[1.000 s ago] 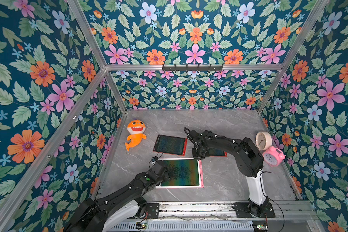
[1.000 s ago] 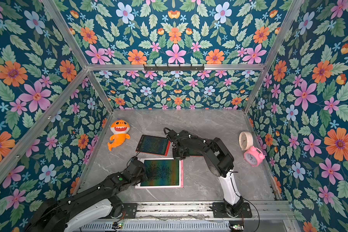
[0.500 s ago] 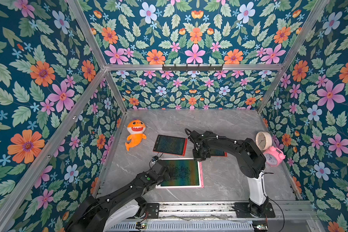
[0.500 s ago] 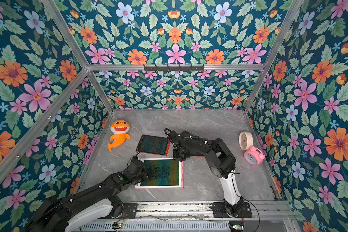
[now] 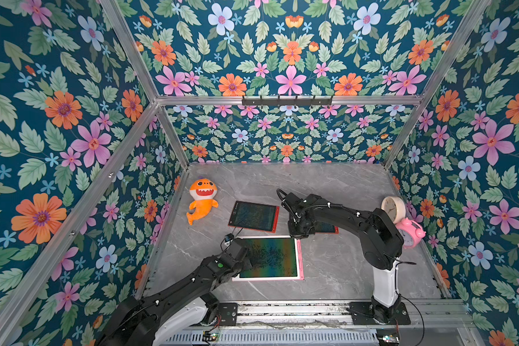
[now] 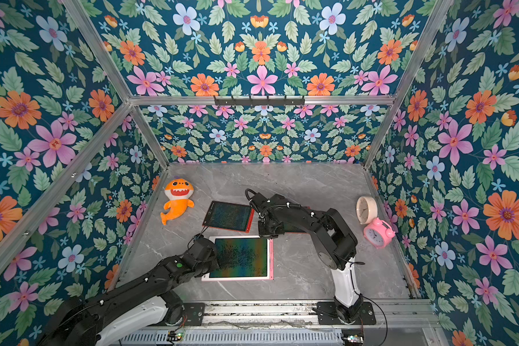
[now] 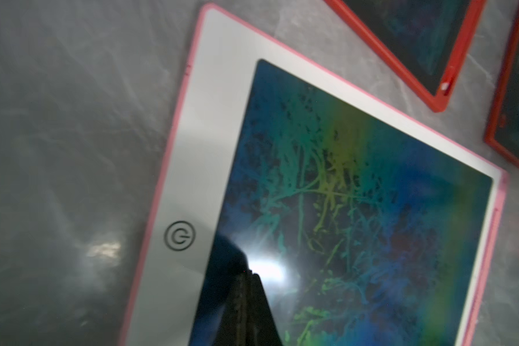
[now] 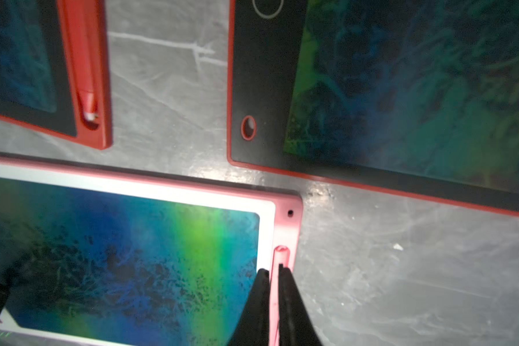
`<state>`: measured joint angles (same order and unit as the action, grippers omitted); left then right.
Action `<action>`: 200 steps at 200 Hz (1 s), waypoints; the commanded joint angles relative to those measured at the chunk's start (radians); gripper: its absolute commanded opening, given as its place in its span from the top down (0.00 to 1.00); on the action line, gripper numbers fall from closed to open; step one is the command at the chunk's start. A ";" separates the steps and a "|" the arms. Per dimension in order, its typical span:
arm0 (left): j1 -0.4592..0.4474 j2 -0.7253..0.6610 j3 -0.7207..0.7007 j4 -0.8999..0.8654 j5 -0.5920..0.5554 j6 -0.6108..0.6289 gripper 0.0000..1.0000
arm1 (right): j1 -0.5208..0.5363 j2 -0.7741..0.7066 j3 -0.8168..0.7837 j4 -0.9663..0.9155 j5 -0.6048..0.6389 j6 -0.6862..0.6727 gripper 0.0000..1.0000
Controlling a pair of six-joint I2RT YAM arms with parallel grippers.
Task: Place the stylus back onto the writing tablet
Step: Adjust the stylus on the writing tablet.
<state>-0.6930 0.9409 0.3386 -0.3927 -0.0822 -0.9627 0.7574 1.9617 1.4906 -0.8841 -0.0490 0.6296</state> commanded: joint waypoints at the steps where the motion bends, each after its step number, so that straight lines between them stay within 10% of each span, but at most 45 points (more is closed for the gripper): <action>1: 0.023 -0.016 0.014 -0.131 -0.055 0.015 1.00 | 0.007 -0.033 -0.019 -0.026 0.014 0.016 0.87; 200: 0.097 -0.012 -0.036 -0.067 0.015 0.027 1.00 | 0.054 0.033 -0.166 0.063 -0.038 0.078 0.89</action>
<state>-0.5964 0.9245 0.3172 -0.3958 -0.1074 -0.9409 0.8089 1.9724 1.3556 -0.8101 -0.1051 0.6868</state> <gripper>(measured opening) 0.057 0.109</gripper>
